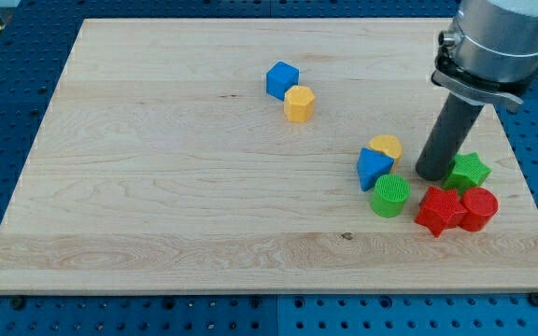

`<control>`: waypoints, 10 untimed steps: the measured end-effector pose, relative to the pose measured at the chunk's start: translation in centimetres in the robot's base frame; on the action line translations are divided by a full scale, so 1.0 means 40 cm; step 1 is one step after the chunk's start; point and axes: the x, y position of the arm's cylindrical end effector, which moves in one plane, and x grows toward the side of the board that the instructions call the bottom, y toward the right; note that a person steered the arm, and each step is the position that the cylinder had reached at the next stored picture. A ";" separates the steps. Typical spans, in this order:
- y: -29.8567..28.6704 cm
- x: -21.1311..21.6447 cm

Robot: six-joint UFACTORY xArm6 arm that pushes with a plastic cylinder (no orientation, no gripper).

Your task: Point at the blue cube

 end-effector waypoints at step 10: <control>-0.453 -0.502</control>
